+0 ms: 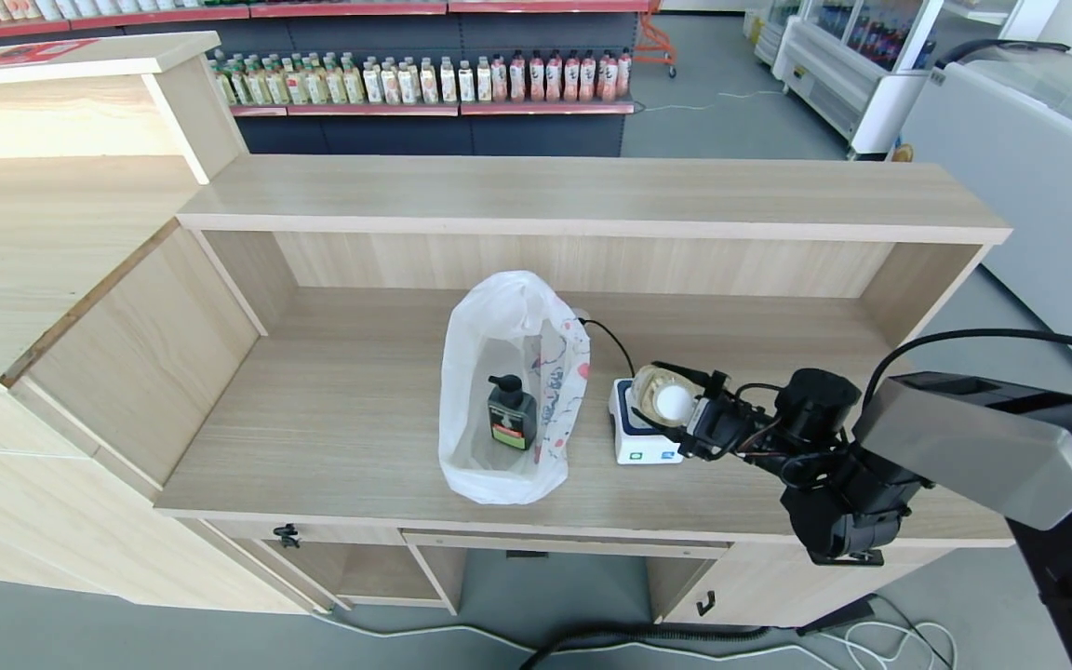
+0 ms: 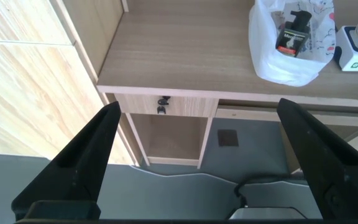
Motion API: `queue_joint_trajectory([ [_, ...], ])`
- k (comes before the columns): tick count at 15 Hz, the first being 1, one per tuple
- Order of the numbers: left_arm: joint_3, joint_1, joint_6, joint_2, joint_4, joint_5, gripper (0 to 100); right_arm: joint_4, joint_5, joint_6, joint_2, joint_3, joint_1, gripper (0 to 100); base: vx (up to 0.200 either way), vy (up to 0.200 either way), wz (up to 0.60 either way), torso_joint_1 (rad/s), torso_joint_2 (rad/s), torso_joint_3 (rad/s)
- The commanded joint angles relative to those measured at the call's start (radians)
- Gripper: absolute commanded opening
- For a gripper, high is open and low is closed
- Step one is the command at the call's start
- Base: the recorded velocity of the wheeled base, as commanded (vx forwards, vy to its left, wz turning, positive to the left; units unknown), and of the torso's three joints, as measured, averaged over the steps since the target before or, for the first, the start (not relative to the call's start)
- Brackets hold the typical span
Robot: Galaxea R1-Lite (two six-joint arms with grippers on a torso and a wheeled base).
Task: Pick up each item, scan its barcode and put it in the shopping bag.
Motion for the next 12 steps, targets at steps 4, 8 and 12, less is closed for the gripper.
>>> queue_joint_trajectory([
  [4, 0.000, 0.001, 0.000, 0.000, 0.000, 0.000, 100, 0.004, -0.001, 0.057, -0.006, -0.006, 0.000, 0, 0.000, 0.000, 0.00, 0.000, 0.00, 0.000],
  [8, 0.000, 0.001, 0.000, 0.000, 0.000, 0.000, 100, 0.004, -0.007, 0.350, -0.185, -0.069, 0.003, 0, 0.000, 0.000, 0.00, 0.000, 0.00, 0.000],
  [12, 0.000, 0.001, 0.002, 0.000, 0.000, 0.000, 100, 0.090, -0.034, 0.480, -0.322, 0.015, -0.079, 0, 0.000, 0.000, 0.00, 0.000, 0.00, 0.000],
])
